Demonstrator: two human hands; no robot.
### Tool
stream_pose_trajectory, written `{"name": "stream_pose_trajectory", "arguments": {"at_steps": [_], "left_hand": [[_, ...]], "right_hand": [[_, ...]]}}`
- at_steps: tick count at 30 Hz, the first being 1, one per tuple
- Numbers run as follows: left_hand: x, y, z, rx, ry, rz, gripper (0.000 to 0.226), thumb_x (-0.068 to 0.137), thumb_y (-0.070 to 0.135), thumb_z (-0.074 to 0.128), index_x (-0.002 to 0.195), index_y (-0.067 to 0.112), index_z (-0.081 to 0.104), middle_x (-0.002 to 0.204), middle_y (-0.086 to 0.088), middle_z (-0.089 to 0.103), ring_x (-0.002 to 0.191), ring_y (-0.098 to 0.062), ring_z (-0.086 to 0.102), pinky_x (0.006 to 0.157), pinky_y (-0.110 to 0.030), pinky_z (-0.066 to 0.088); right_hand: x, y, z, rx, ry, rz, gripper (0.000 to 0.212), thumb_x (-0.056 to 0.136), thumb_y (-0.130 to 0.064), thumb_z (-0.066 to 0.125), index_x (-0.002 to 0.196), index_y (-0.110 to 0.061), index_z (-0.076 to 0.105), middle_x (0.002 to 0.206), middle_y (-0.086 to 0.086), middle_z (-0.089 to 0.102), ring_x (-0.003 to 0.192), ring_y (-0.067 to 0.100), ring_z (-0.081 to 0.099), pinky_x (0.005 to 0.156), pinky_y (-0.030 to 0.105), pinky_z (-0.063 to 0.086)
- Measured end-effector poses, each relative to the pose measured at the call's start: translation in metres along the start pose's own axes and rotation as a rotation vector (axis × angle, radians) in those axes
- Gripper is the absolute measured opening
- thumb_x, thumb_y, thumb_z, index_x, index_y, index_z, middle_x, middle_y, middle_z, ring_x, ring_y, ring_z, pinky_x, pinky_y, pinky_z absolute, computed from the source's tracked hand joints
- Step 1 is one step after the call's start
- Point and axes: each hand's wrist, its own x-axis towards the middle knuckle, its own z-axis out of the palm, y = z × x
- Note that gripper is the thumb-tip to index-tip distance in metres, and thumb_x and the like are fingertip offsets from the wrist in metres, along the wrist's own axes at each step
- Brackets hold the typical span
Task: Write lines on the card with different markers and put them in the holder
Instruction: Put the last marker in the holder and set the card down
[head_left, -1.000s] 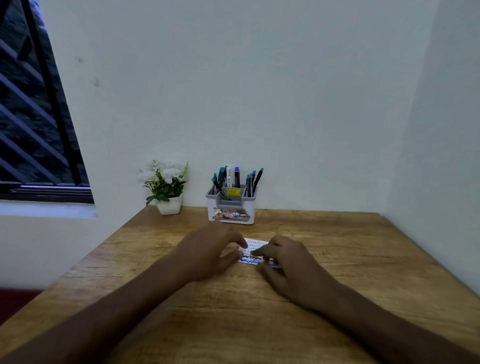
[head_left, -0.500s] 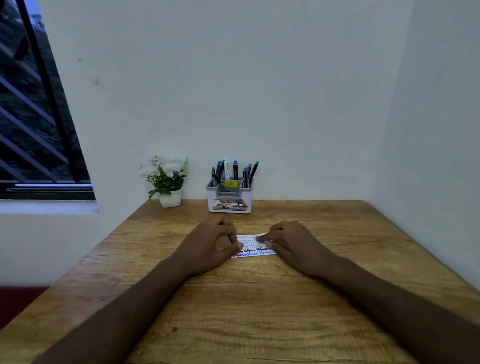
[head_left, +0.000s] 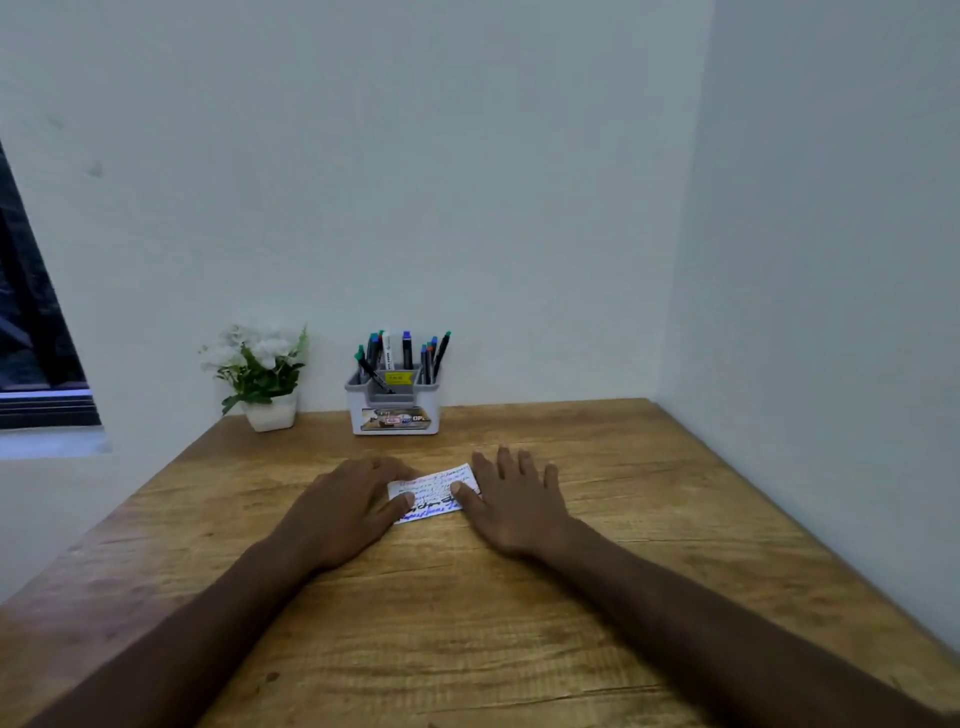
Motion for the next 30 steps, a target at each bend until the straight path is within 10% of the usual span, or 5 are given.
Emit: {"name": "stream_pose_trajectory", "arguments": {"at_steps": [10,16,30], "left_hand": [[-0.001,0.0,0.015,0.139,-0.112,-0.154,0.075,0.094,0.081,0.01,0.16,0.049,-0.002,0.173,0.007,-0.005,0.159,-0.02,-0.003,0.127,-0.05,0.008],[-0.003,0.002,0.014,0.131,-0.122,-0.167,0.077,0.092,0.081,0.003,0.16,0.048,-0.004,0.171,0.008,-0.013,0.158,-0.018,-0.012,0.128,-0.048,0.006],[-0.001,0.021,-0.026,0.005,-0.315,-0.272,0.069,0.102,0.069,0.025,0.162,0.043,0.004,0.173,-0.001,-0.001,0.159,-0.027,-0.003,0.126,-0.057,0.012]], "right_hand": [[-0.003,0.003,0.004,-0.071,0.023,-0.014,0.075,0.102,-0.071,0.006,0.168,-0.036,-0.003,0.178,0.005,-0.012,0.164,0.029,-0.015,0.13,0.061,-0.004],[-0.006,0.001,0.007,-0.063,0.077,-0.03,0.069,0.1,-0.071,-0.002,0.161,-0.045,-0.024,0.177,0.003,-0.014,0.163,0.032,-0.016,0.131,0.06,0.0],[-0.012,-0.016,-0.033,0.01,-0.103,0.078,0.07,0.106,-0.068,0.023,0.168,-0.039,0.006,0.179,0.003,0.003,0.164,0.037,-0.002,0.128,0.067,0.011]]}}
